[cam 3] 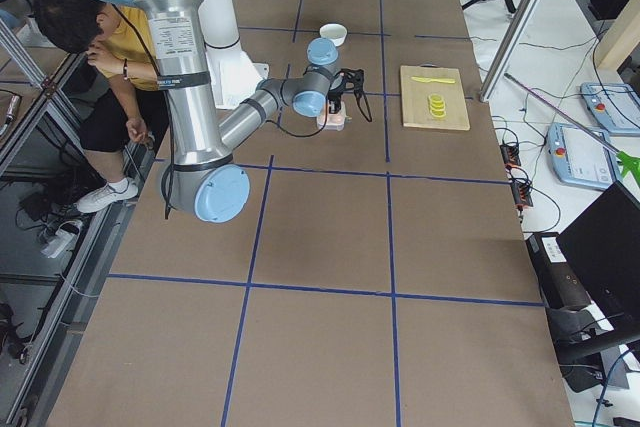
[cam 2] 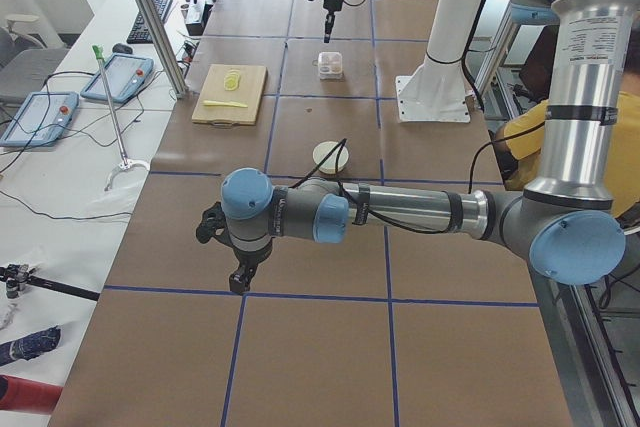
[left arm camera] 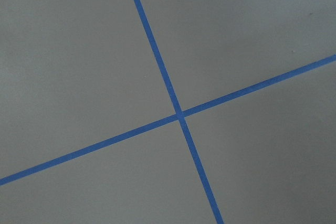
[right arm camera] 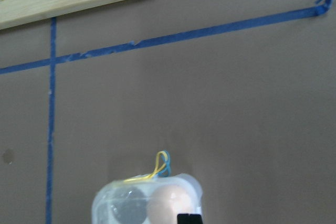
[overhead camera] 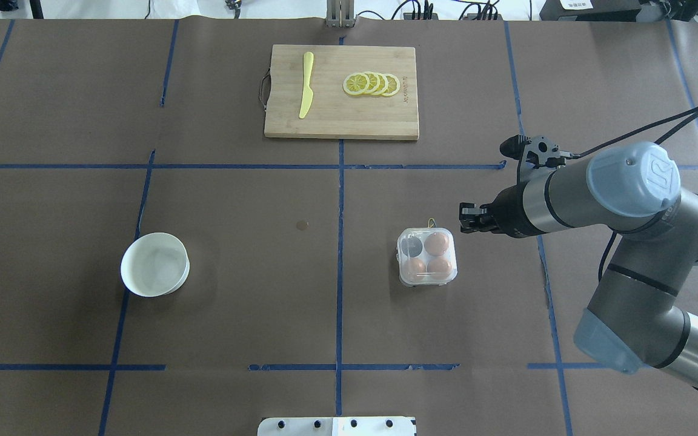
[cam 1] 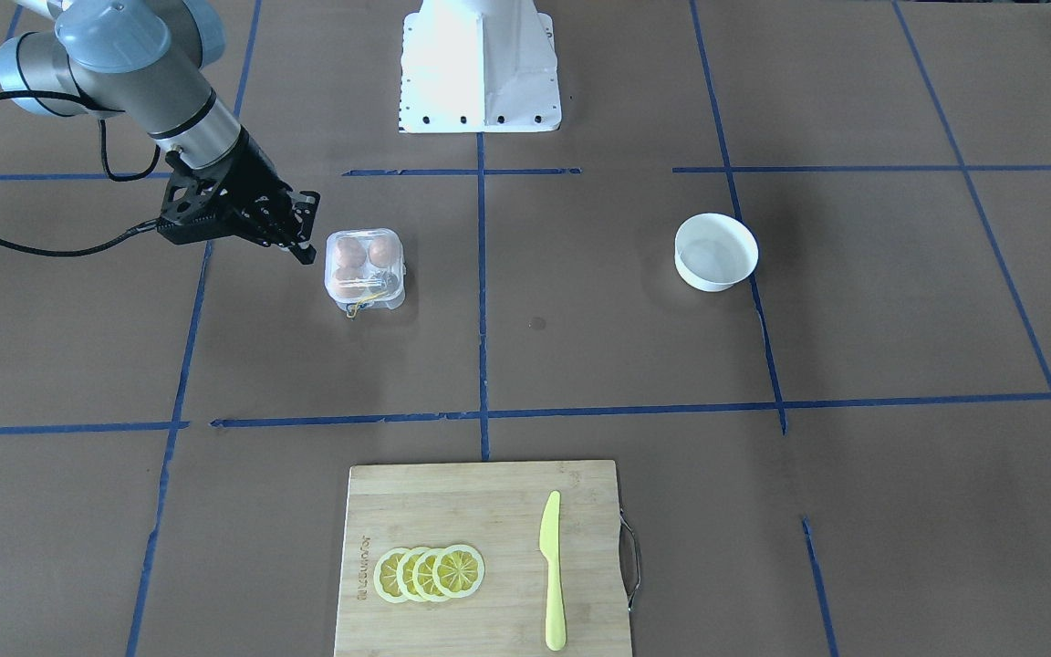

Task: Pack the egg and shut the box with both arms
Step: 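Push the clear lid down over the eggs with the right gripper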

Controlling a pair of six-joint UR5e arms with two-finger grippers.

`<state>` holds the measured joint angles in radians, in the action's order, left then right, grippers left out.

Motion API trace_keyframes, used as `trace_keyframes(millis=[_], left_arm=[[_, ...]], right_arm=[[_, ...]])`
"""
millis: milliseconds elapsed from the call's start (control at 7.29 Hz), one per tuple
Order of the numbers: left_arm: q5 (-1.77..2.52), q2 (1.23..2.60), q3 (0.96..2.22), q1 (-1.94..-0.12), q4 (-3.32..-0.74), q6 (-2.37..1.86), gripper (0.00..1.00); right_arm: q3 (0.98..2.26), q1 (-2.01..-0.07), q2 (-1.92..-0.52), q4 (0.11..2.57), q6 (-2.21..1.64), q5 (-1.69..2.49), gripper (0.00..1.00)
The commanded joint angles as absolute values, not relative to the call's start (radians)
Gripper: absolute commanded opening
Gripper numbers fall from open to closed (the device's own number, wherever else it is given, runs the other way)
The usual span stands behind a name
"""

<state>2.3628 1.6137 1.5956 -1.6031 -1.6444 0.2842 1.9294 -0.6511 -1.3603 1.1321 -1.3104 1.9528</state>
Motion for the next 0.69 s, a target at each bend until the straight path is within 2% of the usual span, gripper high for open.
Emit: trace_keyframes(millis=[0, 137, 275, 412, 549], left_arm=[[2.364, 1.614, 1.595, -1.603, -1.644, 0.285, 1.0], [2.362, 1.614, 1.595, -1.603, -1.644, 0.287, 1.0], [2.364, 1.612, 1.595, -1.603, -1.644, 0.287, 1.0], [2.364, 1.612, 1.595, -1.601, -1.643, 0.288, 1.0], [2.364, 1.611, 1.595, -1.601, -1.643, 0.29, 1.0]], right_arm=[[1.93, -0.756, -1.444, 1.19, -1.122, 1.995, 0.09], [1.925, -0.825, -1.513, 1.19, -0.992, 2.026, 0.23], [1.925, -0.901, -1.596, 1.19, -0.832, 2.032, 0.53], [1.924, -0.999, -1.677, 1.19, -0.666, 2.064, 1.0], [1.915, -1.087, -1.728, 1.193, -0.535, 2.095, 1.0]])
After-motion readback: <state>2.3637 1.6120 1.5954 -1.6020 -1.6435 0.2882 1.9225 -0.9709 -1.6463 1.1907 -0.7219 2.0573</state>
